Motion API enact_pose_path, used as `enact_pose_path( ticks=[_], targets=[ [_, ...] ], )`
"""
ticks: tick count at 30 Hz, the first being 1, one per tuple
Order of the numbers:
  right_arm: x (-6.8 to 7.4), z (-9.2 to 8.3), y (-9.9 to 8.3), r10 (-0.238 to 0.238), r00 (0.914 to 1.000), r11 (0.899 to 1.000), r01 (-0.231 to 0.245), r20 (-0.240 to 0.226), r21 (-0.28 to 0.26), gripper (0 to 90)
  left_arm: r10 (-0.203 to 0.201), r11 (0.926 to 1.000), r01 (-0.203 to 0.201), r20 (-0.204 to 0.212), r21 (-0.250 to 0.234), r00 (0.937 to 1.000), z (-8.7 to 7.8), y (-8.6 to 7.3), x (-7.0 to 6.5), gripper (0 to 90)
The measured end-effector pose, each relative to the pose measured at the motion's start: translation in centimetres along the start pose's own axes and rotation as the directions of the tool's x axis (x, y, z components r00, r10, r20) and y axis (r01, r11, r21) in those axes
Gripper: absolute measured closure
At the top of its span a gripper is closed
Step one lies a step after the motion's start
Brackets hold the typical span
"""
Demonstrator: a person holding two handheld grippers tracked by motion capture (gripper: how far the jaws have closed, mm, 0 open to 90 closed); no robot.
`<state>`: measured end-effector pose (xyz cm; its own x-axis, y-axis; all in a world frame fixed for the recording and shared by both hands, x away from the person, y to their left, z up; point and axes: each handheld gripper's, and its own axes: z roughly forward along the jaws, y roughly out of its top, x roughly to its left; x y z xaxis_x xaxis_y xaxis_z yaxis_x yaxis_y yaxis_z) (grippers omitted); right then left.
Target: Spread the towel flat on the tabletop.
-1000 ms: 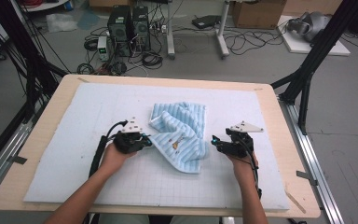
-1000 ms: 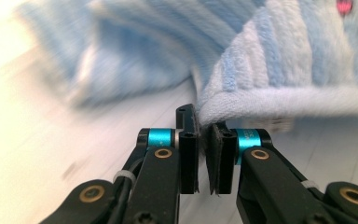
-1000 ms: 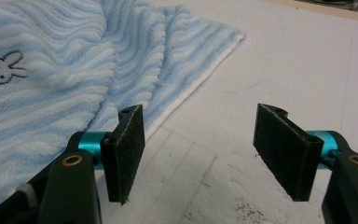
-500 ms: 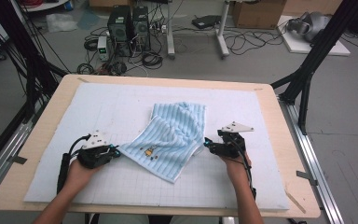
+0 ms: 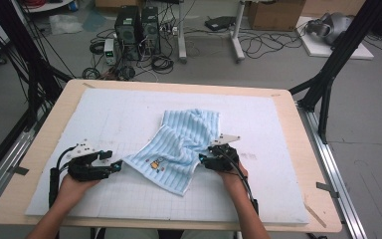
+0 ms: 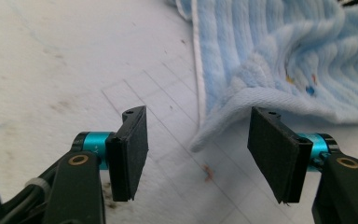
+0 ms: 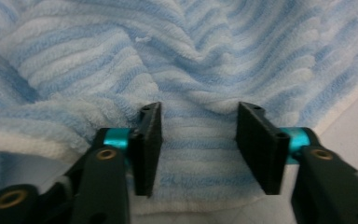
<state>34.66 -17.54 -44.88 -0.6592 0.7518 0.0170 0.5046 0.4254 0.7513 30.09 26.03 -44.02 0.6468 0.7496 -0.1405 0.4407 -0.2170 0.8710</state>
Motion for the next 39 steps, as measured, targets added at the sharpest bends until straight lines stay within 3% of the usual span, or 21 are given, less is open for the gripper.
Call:
enact_pose_path(
  ticks=[3, 6, 8, 14, 20, 22, 24, 26, 28, 29, 34, 39],
  targets=[
    [-0.5, -0.4, 0.0, -0.036, 0.9994, 0.999, 0.036, -0.001, 0.018, 81.1, -0.014, 0.9994, 0.014, -0.017, -0.031, 0.9997, -0.4, 0.4, 0.5, 38.2],
    [-0.7, -0.4, 0.2, -0.118, 0.9904, 0.993, 0.116, 0.072, 0.036, 84.3, -0.023, 0.9988, 0.021, -0.031, -0.044, 0.9993, -0.5, 0.5, 0.9, 38.2],
    [-1.3, -0.3, 0.3, -0.118, 0.9864, 0.993, 0.115, 0.114, 0.033, 84.6, -0.026, 0.9986, 0.024, -0.034, -0.048, 0.9991, -0.4, 0.6, 1.1, 38.3],
    [-4.6, -0.3, 1.3, -0.022, 0.9703, 0.999, 0.03, 0.241, -0.029, 85.8, -0.037, 0.9978, 0.035, -0.041, -0.057, 0.9985, 0.0, 0.8, 1.6, 38.3],
    [-7.4, 0.6, 2.5, 0.068, 0.9442, 0.998, -0.062, 0.322, -0.027, 85.9, -0.051, 0.9956, 0.048, -0.039, -0.081, 0.9979, 0.6, 1.1, 1.6, 38.3],
    [-7.9, 0.7, 2.4, 0.118, 0.9401, 0.993, -0.109, 0.32, -0.045, 81.7, -0.055, 0.9945, 0.051, -0.036, -0.091, 0.9978, 0.8, 1.2, 1.4, 38.3],
    [-7.7, 0.5, 2.2, 0.137, 0.9434, 0.99, -0.125, 0.302, -0.061, 73.7, -0.051, 0.9941, 0.048, -0.034, -0.097, 0.9981, 1.0, 1.1, 1.4, 38.3],
    [-7.2, -0.1, 2.1, 0.156, 0.949, 0.987, -0.141, 0.274, -0.074, 59.6, -0.052, 0.9941, 0.049, -0.032, -0.097, 0.9981, 1.1, 1.0, 1.5, 38.3],
    [-6.9, -0.8, 2.1, 0.179, 0.9637, 0.983, -0.166, 0.199, -0.079, 46.2, -0.054, 0.9939, 0.05, -0.035, -0.098, 0.9979, 1.2, 0.9, 1.5, 38.3],
    [-6.5, -1.2, 2.2, 0.163, 0.9676, 0.986, -0.15, 0.193, -0.077, 43.3, -0.055, 0.9937, 0.051, -0.036, -0.099, 0.9978, 1.2, 0.8, 1.5, 38.2],
    [-3.9, -3.1, 1.4, 0.093, 0.9864, 0.99, -0.077, 0.135, -0.122, 41.6, -0.046, 0.9929, 0.04, -0.047, -0.112, 0.9978, 1.0, 0.6, 1.3, 38.0],
    [-0.9, -4.0, -0.4, 0.006, 0.9951, 0.996, 0.003, 0.099, -0.085, 41.0, -0.047, 0.993, 0.04, -0.06, -0.111, 0.9971, 0.6, -0.4, 0.9, 37.6]
  ],
)
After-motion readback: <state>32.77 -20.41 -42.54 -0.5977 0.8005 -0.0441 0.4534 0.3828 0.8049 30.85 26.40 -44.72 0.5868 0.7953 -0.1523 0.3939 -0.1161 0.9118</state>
